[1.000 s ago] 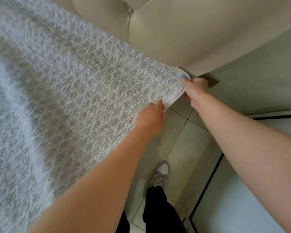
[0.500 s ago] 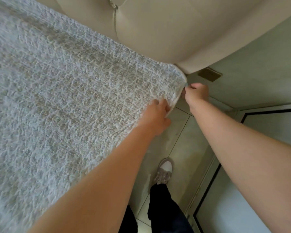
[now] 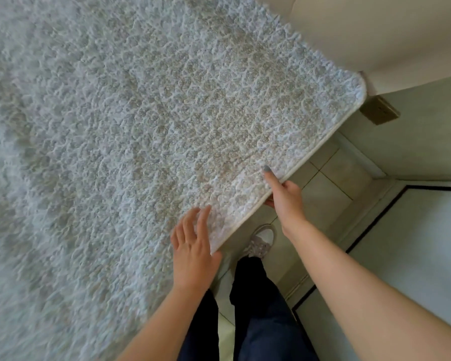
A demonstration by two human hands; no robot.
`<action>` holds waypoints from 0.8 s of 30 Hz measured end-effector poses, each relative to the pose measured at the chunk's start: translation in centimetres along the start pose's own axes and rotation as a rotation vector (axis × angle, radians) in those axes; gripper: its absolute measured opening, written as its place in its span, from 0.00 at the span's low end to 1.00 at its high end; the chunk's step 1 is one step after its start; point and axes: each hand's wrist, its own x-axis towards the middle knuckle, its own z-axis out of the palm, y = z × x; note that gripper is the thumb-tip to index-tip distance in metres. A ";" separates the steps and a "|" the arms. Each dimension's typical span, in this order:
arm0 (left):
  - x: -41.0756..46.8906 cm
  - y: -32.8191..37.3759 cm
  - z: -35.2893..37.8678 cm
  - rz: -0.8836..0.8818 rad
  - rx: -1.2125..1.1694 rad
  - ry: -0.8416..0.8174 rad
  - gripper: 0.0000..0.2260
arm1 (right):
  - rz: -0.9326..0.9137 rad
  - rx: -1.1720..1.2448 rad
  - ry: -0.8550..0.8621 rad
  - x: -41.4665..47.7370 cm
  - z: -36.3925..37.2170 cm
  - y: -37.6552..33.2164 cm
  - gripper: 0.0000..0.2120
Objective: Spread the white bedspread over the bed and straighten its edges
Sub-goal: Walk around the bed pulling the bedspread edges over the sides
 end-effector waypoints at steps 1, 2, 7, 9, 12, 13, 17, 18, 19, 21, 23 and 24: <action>-1.2 -1.3 0.2 -0.021 0.013 -0.015 0.43 | 0.017 -0.010 -0.019 -1.1 1.0 1.0 0.23; -2.2 -2.3 0.3 -0.029 0.030 -0.031 0.43 | 0.031 -0.006 -0.036 -2.2 1.9 1.7 0.23; -5.9 -6.8 0.9 -0.015 0.054 0.000 0.29 | 0.099 -0.028 -0.099 -5.9 6.0 4.5 0.34; -6.5 -7.7 0.9 0.036 0.079 -0.027 0.15 | 0.083 -0.011 -0.072 -6.2 6.5 5.0 0.30; -6.8 -8.0 0.1 0.019 -0.011 -0.126 0.03 | 0.014 -0.079 0.033 -5.8 6.4 5.5 0.22; -6.8 -7.9 -0.1 0.020 -0.030 -0.175 0.02 | -0.011 -0.113 0.055 -5.5 6.1 5.8 0.22; -6.1 -6.6 -0.9 0.029 -0.082 -0.318 0.03 | -0.034 -0.204 0.078 -4.5 4.1 6.6 0.19; -6.0 -6.1 -0.8 0.031 -0.084 -0.347 0.03 | -0.028 -0.228 0.076 -4.3 3.4 6.8 0.20; -6.0 -5.6 -0.7 0.030 -0.079 -0.379 0.02 | -0.018 -0.243 0.071 -3.8 2.5 7.3 0.23; -6.2 -4.5 -0.2 0.020 -0.058 -0.456 0.02 | 0.014 -0.250 0.078 -3.5 1.0 8.0 0.25; -6.5 -3.8 0.5 0.029 -0.008 -0.534 0.03 | 0.043 -0.266 0.084 -4.0 0.0 8.6 0.22; -6.4 -3.6 0.7 0.030 0.020 -0.564 0.04 | 0.053 -0.279 0.078 -4.4 -0.2 8.7 0.20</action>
